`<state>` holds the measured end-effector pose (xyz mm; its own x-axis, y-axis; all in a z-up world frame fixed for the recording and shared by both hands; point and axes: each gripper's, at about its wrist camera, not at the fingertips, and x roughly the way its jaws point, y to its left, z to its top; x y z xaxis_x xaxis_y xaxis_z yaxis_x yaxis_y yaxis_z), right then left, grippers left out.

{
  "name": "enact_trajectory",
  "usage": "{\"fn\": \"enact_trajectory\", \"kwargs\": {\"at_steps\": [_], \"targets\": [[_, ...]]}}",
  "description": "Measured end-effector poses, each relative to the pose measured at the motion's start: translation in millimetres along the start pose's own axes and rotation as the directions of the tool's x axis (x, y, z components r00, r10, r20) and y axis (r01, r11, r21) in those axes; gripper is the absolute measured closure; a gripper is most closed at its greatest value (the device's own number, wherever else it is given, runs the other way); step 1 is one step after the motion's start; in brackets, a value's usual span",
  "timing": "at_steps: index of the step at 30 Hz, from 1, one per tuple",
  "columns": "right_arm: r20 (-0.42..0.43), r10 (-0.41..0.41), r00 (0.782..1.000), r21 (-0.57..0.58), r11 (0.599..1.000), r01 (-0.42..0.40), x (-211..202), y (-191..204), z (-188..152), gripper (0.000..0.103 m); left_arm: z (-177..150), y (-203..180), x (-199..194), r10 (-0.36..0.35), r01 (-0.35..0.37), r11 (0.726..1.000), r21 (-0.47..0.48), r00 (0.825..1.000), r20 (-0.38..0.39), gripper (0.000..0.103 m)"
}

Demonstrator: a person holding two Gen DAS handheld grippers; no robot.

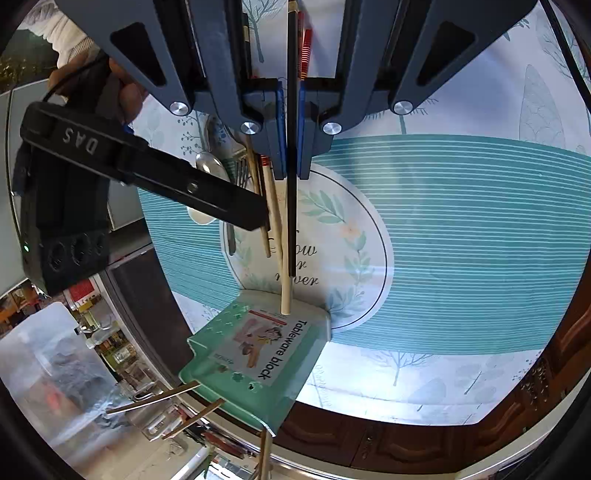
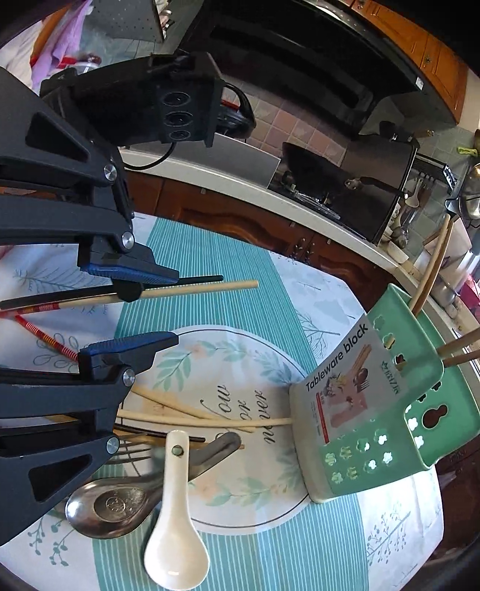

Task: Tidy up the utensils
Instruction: 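Close the right tool on a wooden chopstick and lift it from the pile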

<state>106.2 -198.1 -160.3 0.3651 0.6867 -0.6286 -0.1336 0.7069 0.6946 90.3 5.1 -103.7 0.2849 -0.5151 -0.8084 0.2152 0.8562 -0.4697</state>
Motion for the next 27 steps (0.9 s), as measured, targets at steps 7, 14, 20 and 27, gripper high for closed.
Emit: {"fn": "enact_trajectory", "kwargs": {"at_steps": [7, 14, 20, 27], "targets": [[-0.017, 0.094, 0.995, -0.011, 0.996, -0.094, 5.1, 6.3, 6.3, 0.075, -1.6, -4.2, -14.5, -0.034, 0.034, 0.998, 0.045, 0.999, 0.009, 0.100], [-0.044, 0.124, 0.991, -0.089, 0.988, -0.128, 5.6, 15.9, 12.6, 0.075, -7.4, -21.5, -30.1, -0.092, 0.090, 0.987, 0.137, 0.996, 0.011, 0.100], [-0.080, 0.155, 0.985, -0.180, 0.969, -0.167, 0.3, 18.5, 13.8, 0.075, -10.4, -28.1, -35.3, -0.121, 0.121, 0.975, 0.184, 0.993, -0.011, 0.100], [-0.109, 0.192, 0.975, -0.219, 0.952, -0.212, -0.9, 13.9, 8.4, 0.091, -15.2, -27.7, -32.7, -0.143, 0.149, 0.965, 0.218, 0.989, -0.039, 0.100]]}}
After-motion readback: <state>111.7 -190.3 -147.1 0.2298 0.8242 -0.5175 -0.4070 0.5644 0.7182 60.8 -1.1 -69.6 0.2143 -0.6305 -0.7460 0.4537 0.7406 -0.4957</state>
